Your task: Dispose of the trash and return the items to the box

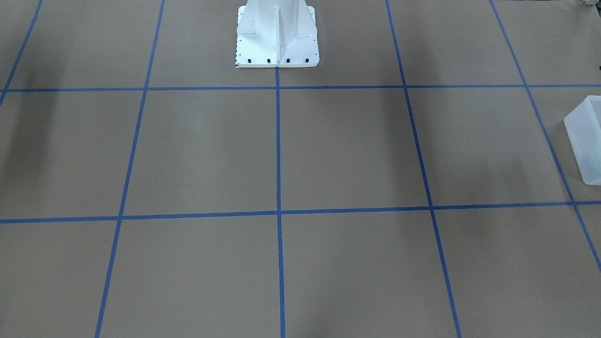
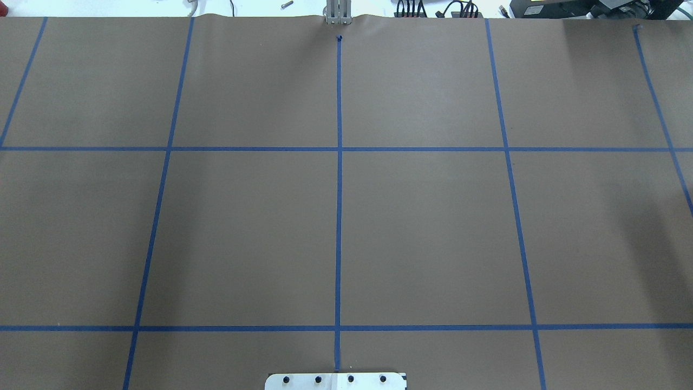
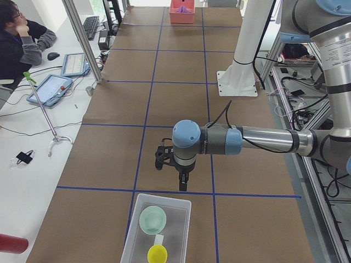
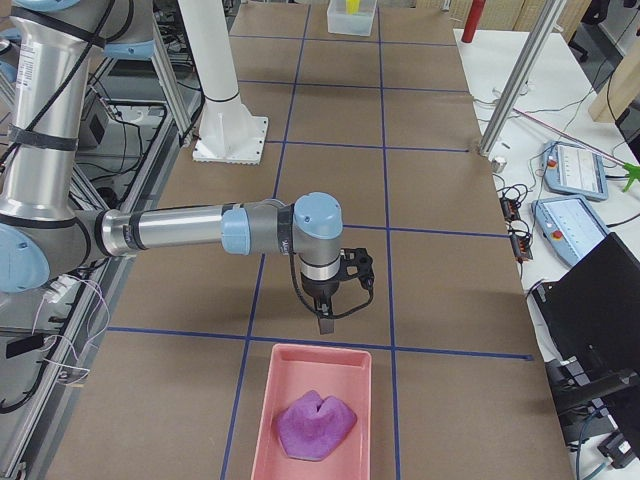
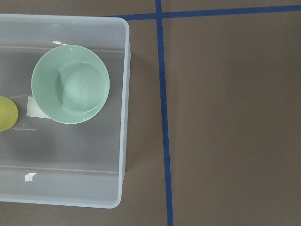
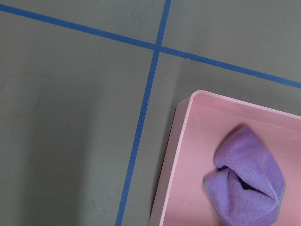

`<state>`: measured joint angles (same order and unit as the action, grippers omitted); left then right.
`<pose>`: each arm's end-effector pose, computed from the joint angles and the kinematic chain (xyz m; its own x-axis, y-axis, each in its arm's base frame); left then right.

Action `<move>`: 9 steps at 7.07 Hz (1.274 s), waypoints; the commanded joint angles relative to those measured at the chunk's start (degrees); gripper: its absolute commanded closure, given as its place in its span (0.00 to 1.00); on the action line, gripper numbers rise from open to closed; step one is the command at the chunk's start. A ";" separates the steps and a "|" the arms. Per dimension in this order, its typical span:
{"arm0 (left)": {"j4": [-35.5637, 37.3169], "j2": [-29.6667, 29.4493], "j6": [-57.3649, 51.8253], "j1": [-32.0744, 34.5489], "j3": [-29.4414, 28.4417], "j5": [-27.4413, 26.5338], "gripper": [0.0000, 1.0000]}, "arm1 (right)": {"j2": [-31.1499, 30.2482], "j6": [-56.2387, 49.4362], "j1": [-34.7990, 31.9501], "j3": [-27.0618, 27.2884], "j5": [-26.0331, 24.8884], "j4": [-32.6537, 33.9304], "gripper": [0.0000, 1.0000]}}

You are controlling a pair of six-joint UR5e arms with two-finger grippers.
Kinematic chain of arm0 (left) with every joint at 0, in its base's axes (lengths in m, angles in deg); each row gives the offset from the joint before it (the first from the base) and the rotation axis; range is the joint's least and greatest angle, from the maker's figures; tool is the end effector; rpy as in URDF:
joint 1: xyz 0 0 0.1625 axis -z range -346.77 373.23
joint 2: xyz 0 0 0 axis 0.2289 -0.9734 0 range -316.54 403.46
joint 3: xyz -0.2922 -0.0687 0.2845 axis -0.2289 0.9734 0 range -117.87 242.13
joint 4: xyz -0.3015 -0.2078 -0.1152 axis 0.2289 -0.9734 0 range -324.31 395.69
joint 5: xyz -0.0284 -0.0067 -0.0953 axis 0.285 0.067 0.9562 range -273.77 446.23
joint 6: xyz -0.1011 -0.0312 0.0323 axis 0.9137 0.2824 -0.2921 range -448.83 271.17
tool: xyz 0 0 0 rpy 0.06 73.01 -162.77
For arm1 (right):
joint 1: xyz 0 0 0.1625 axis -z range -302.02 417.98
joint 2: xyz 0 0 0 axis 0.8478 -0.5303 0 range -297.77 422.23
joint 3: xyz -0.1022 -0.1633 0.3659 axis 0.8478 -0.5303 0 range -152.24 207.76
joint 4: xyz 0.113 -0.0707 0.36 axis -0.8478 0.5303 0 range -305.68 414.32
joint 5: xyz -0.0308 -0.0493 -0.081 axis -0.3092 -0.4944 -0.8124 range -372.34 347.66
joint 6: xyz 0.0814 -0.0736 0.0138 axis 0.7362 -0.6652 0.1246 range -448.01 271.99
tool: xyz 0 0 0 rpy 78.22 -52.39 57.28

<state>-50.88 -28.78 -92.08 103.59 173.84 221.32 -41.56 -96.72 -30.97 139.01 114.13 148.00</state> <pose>-0.0570 -0.3331 0.6088 0.7053 0.0588 -0.7065 -0.0337 0.9982 0.0494 0.0608 -0.3649 0.5995 0.7913 -0.2043 0.5763 0.1397 0.9780 0.1549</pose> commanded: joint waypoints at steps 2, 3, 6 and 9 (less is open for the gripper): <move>0.00 0.00 0.00 0.00 0.09 0.00 0.02 | 0.09 0.00 0.00 0.02 0.00 -0.34 0.00; 0.00 0.00 0.00 0.00 0.09 0.00 0.02 | 0.09 0.00 0.00 0.02 0.00 -0.34 0.00; 0.09 0.00 0.00 0.00 0.09 0.00 0.02 | 0.18 0.00 0.00 0.63 0.00 -0.08 0.00; 0.09 0.00 0.00 0.00 0.09 0.00 0.02 | 0.18 0.00 0.00 0.90 0.00 -0.17 0.00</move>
<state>-50.79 -28.79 -92.08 103.59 173.90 221.32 -41.42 -96.72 -30.97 139.85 114.13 147.94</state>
